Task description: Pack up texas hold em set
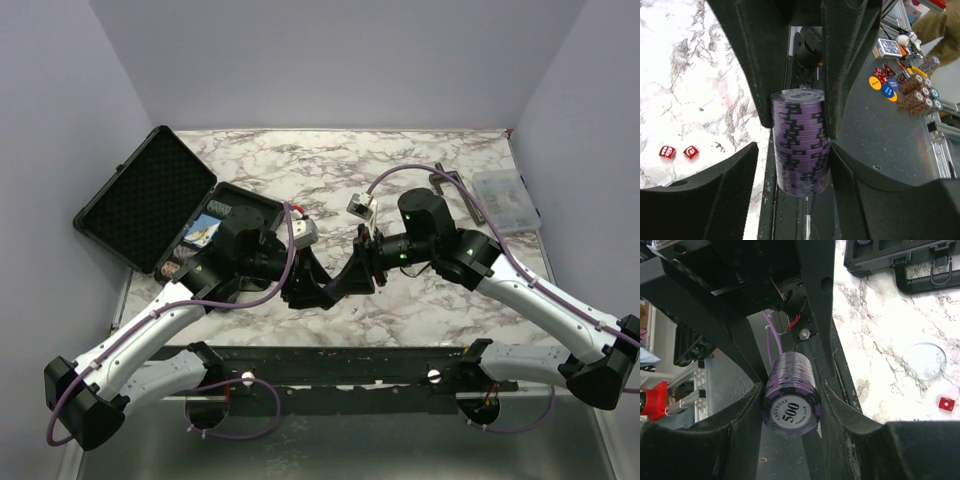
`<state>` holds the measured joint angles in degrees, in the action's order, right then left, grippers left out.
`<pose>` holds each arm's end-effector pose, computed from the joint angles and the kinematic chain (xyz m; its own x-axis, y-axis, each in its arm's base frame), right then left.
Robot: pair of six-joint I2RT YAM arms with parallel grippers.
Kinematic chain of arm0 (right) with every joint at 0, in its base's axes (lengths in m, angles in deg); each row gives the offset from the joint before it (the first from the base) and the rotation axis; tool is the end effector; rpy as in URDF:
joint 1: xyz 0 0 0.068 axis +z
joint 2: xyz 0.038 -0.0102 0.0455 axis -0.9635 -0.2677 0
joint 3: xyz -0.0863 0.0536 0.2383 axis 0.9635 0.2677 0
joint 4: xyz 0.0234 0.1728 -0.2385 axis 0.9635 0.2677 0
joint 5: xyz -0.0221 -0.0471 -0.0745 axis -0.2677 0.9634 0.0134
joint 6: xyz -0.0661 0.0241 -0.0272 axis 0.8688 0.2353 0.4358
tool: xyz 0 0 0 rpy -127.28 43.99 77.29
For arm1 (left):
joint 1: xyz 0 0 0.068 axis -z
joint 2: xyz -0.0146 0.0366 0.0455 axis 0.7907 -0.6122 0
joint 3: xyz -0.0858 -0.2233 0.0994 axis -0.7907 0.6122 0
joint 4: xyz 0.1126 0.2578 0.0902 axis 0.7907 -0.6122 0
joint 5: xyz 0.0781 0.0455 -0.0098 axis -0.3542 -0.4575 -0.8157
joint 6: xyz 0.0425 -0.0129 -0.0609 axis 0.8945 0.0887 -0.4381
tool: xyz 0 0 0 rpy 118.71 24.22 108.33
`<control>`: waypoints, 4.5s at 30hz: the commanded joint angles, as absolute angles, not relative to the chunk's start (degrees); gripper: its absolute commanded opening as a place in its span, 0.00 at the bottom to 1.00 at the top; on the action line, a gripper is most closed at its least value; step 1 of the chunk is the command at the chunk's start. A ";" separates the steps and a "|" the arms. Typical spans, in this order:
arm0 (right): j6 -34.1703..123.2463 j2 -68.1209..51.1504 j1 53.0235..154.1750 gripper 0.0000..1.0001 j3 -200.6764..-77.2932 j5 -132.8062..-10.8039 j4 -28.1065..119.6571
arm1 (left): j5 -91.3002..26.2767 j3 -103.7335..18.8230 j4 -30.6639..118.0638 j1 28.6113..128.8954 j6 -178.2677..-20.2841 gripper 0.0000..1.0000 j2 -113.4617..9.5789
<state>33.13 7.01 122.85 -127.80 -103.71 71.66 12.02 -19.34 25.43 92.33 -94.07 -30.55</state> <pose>0.1742 0.2570 0.3382 -0.5899 -0.3009 -0.7493 -0.8071 0.1943 0.5575 0.1688 -0.2082 0.3104 -0.3804 0.2323 -0.8952 0.9213 0.0103 -0.3888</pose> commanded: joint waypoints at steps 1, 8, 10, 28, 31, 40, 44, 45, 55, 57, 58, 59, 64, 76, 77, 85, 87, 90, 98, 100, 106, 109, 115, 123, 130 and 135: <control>31.80 6.55 123.19 0.01 -129.69 -107.23 67.59 | 11.24 -21.08 24.48 93.03 -92.99 0.56 -31.09; 31.81 6.16 123.16 0.01 -129.80 -107.41 67.59 | 11.06 -21.70 23.73 93.41 -92.72 0.37 -31.94; 31.86 6.15 123.16 0.01 -129.80 -107.32 67.59 | 11.13 -21.97 23.29 93.58 -92.55 0.25 -32.32; 32.99 6.71 123.16 0.65 -131.60 -100.10 71.36 | 7.67 -22.23 22.12 93.75 -92.05 0.00 -31.39; 32.90 7.44 123.16 0.75 -131.98 -96.10 72.29 | 6.03 -22.10 22.12 93.81 -92.03 0.00 -31.03; 28.68 9.92 123.11 0.81 -132.94 -69.50 74.46 | -4.35 -21.90 21.62 93.79 -93.52 0.00 -31.01; 27.57 11.53 123.13 0.81 -132.63 -56.98 75.66 | -12.80 -22.44 20.99 93.80 -96.31 0.00 -31.75; 27.43 11.84 123.09 0.82 -132.42 -55.21 75.91 | -15.15 -22.56 21.03 93.75 -97.45 0.00 -31.97; 26.42 13.01 123.11 0.84 -130.51 -51.33 78.59 | -38.61 -25.55 18.26 93.74 -113.30 0.00 -38.66; 26.32 13.36 123.15 0.84 -130.34 -51.29 79.21 | -41.64 -26.27 17.97 93.75 -117.23 0.00 -39.68; 26.39 13.56 123.10 0.84 -130.35 -51.27 79.58 | -43.64 -26.72 17.45 93.74 -119.33 0.00 -40.11; 26.48 13.81 123.08 0.83 -130.34 -51.02 79.86 | -46.47 -27.40 16.28 93.79 -122.21 0.00 -40.40; 26.09 15.18 123.08 0.83 -129.03 -50.41 79.84 | -53.18 -28.36 12.51 93.56 -128.81 0.00 -39.72; 23.77 15.71 123.08 0.81 -125.24 -50.38 78.83 | -55.78 -28.35 10.88 90.33 -128.37 0.00 -39.04; 23.49 15.88 123.12 0.81 -125.02 -50.06 78.94 | -57.18 -27.83 10.52 89.96 -130.87 0.00 -38.61; 19.31 16.85 123.08 0.81 -123.36 -49.83 78.34 | -64.40 -34.64 -0.06 88.04 -141.72 0.00 -43.31; 15.99 16.95 123.15 0.82 -123.63 -50.14 77.65 | -65.91 -35.80 -1.94 87.94 -145.13 0.00 -44.14; 5.93 16.98 123.12 0.91 -125.47 -47.67 77.96 | -67.42 -36.85 -4.47 87.13 -150.97 0.00 -45.19; -13.23 15.88 123.14 1.00 -134.54 -50.39 82.78 | -63.39 -38.97 -6.67 82.27 -154.70 0.00 -49.12; -14.66 15.48 123.08 1.00 -136.73 -51.53 83.29 | -61.98 -39.42 -7.52 80.67 -156.05 0.00 -50.39; -19.48 17.38 123.10 1.00 -138.55 -59.31 78.54 | -61.78 -43.96 -11.23 77.91 -157.75 0.00 -56.24; -22.06 20.16 123.12 1.00 -136.55 -63.75 72.46 | -61.39 -46.79 -12.71 76.77 -158.17 0.00 -59.37; -26.88 23.91 123.08 1.00 -132.64 -68.65 64.80 | -59.49 -49.50 -13.00 74.49 -159.41 0.00 -64.56; -29.60 25.37 123.08 1.00 -129.64 -68.66 60.69 | -57.79 -52.31 -13.19 72.33 -159.72 0.00 -71.08; -31.64 25.21 123.08 1.00 -126.52 -68.95 56.39 | -56.42 -53.78 -13.15 70.12 -159.34 0.00 -73.54; -34.49 24.28 123.12 1.00 -123.40 -69.08 53.32 | -55.95 -55.63 -13.16 68.24 -158.29 0.00 -75.63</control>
